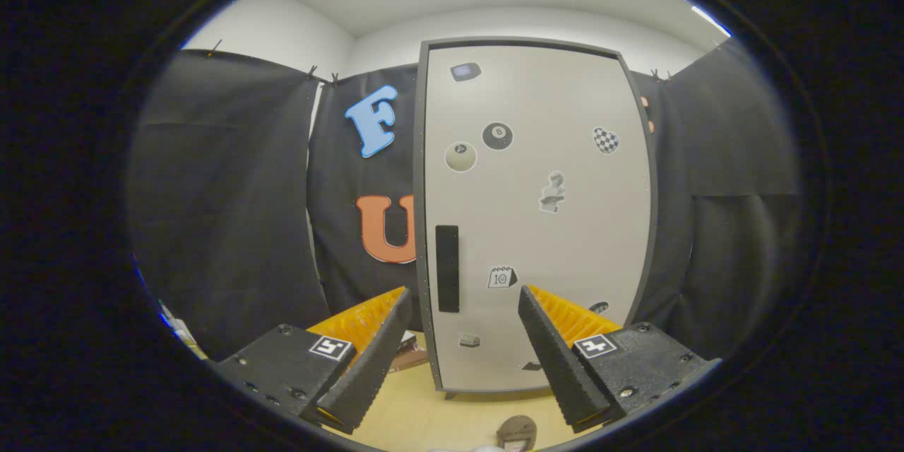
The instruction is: Open the shoe cabinet door, grab the shoes and put them into the shoe cabinet, then close the shoe cabinet door.
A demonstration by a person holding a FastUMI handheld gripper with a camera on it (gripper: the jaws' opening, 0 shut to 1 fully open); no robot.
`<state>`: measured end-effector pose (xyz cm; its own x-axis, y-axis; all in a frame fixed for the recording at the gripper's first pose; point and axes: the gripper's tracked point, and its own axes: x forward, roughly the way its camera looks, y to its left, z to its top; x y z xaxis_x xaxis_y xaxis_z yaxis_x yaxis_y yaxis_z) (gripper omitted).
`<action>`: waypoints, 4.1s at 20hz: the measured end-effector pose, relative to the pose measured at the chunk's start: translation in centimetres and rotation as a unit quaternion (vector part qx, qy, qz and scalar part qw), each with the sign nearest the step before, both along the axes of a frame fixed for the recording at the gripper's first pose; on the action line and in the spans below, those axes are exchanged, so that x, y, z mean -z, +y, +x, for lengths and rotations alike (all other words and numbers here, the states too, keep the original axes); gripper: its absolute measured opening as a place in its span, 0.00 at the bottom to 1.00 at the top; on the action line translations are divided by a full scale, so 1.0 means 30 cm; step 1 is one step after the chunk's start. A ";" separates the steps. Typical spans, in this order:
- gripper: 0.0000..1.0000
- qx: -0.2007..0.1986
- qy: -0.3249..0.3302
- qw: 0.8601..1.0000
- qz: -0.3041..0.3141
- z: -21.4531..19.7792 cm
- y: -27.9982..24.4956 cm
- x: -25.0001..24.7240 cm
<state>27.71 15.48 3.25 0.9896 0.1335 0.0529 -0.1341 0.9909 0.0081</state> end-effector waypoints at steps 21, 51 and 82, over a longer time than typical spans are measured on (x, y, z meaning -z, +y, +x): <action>0.39 -0.017 0.059 0.998 0.007 0.466 0.114 0.123; 0.16 0.028 0.067 0.997 -0.003 -0.438 -0.556 0.194; 0.04 0.092 0.081 0.992 0.010 -0.497 -1.147 0.178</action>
<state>12.82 -18.93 -2.08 0.9929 -0.0506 -0.1074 0.0546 0.9979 0.0348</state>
